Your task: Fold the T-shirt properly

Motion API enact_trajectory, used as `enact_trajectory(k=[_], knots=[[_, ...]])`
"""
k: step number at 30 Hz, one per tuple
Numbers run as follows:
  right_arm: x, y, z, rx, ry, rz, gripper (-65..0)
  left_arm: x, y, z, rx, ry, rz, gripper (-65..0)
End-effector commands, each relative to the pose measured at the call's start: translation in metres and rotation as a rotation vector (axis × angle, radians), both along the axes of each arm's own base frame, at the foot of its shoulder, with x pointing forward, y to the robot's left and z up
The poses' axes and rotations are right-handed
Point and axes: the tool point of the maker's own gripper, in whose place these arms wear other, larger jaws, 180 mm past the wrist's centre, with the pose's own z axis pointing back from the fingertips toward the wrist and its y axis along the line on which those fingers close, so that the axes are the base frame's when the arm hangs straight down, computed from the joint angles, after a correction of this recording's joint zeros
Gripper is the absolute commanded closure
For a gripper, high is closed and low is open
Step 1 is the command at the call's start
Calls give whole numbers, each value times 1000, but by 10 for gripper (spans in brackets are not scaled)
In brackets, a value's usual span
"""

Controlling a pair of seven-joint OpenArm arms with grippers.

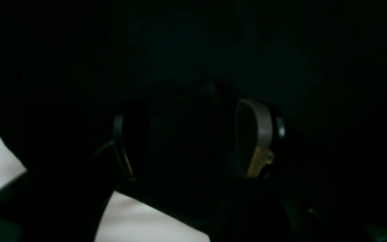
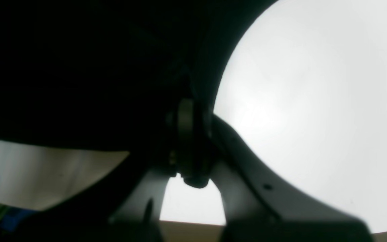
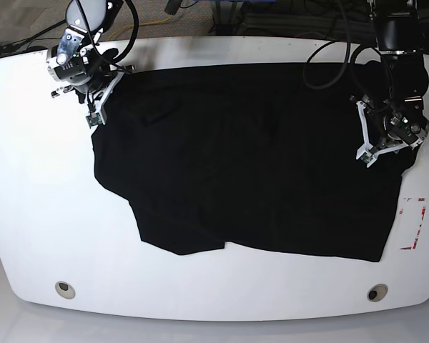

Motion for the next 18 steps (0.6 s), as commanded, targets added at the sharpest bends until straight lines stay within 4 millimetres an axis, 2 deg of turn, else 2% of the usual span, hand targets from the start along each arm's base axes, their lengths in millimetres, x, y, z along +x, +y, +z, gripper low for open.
enact_trajectory(k=[1, 6, 10, 15, 18], knots=[[7, -2, 7, -10, -32, 1, 0, 11, 7, 7, 4, -22, 10, -371], [4, -2, 2, 0, -16, 0, 0, 14, 4, 7, -12, -40, 6, -368], [7, 1, -4, 22, -27, 1, 0, 10, 5, -4, -26, -13, 14, -249], [6, 1, -4, 23, -29, 1, 0, 10, 6, -12, -31, 17, 16, -225], [8, 1, -3, 23, -33, 1, 0, 18, 2, 1, -21, -29, -5, -107]])
